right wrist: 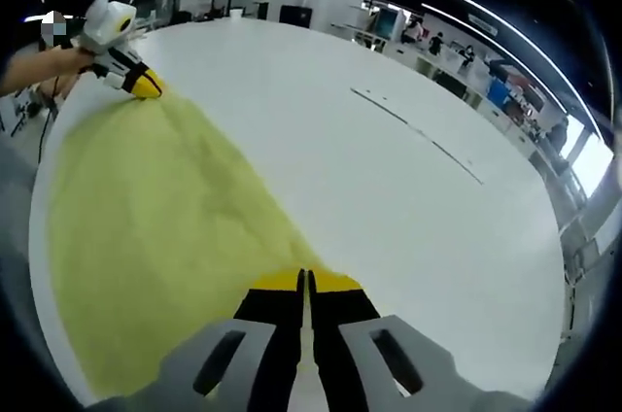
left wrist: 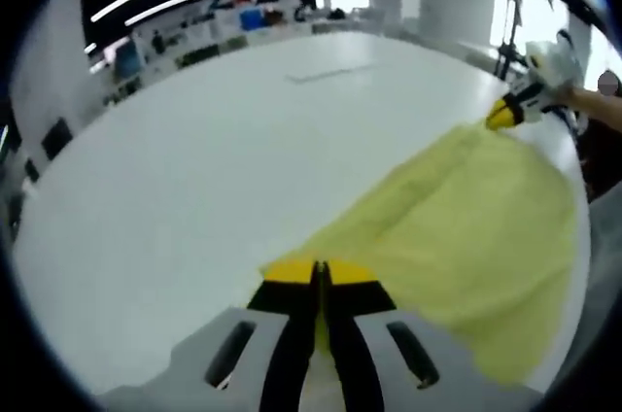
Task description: Fold the garment on the visible template until the final outline fits inside the template.
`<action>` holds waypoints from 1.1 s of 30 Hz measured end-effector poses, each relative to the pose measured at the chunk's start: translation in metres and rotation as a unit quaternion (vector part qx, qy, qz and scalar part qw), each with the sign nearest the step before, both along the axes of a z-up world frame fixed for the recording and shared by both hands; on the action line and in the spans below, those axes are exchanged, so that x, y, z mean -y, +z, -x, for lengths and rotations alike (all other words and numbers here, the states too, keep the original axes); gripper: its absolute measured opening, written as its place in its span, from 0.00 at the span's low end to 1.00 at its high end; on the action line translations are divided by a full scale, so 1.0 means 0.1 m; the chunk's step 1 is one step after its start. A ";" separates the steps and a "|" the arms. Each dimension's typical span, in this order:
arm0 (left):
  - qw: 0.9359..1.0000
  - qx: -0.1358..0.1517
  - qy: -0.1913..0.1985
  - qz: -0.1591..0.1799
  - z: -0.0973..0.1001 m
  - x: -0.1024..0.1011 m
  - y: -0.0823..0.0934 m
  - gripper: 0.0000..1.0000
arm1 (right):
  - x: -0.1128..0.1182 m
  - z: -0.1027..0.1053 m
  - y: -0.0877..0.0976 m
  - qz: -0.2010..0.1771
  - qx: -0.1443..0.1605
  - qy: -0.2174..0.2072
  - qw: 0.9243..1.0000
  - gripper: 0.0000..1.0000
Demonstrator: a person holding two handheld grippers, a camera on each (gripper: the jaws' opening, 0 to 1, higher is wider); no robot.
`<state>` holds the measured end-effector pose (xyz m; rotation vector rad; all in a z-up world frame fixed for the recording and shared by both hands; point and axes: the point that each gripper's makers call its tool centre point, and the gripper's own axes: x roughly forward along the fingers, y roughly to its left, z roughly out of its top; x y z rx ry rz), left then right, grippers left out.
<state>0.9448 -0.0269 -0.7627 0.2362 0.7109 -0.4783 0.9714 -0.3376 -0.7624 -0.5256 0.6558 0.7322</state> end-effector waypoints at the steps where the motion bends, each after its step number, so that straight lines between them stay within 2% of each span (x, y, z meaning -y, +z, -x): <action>1: 1.000 0.001 0.000 0.000 0.01 0.00 0.02 0.01 | 0.00 0.01 0.02 -0.001 0.000 0.000 1.000 0.04; 7: 1.000 0.010 -0.012 0.011 0.12 0.10 0.24 0.05 | -0.12 0.13 0.19 -0.018 0.007 0.011 1.000 0.06; 11: 0.999 0.003 -0.029 0.020 0.21 0.19 0.32 0.12 | -0.18 0.21 0.27 -0.019 0.009 0.025 0.999 0.10; 14: 0.999 0.008 -0.035 0.021 0.26 0.22 0.41 0.13 | -0.22 0.27 0.35 -0.028 0.007 0.031 0.999 0.13; 18: 0.998 -0.005 -0.055 0.026 0.42 0.30 0.51 0.19 | -0.24 0.37 0.49 -0.041 0.013 0.036 0.998 0.18; 21: 0.998 -0.001 -0.065 0.014 0.50 0.32 0.57 0.22 | -0.26 0.44 0.57 -0.049 0.014 0.039 0.998 0.22; 26: 0.997 0.013 -0.069 0.017 0.64 0.34 0.75 0.27 | -0.27 0.62 0.69 -0.055 0.022 0.047 0.997 0.28; 30: 0.996 0.021 -0.081 0.020 0.78 0.40 0.87 0.30 | -0.38 0.83 0.84 -0.108 0.000 0.053 0.993 0.36; 33: 0.995 0.020 -0.093 0.016 0.86 0.44 0.92 0.39 | -0.44 0.94 0.99 -0.130 0.009 0.060 0.990 0.41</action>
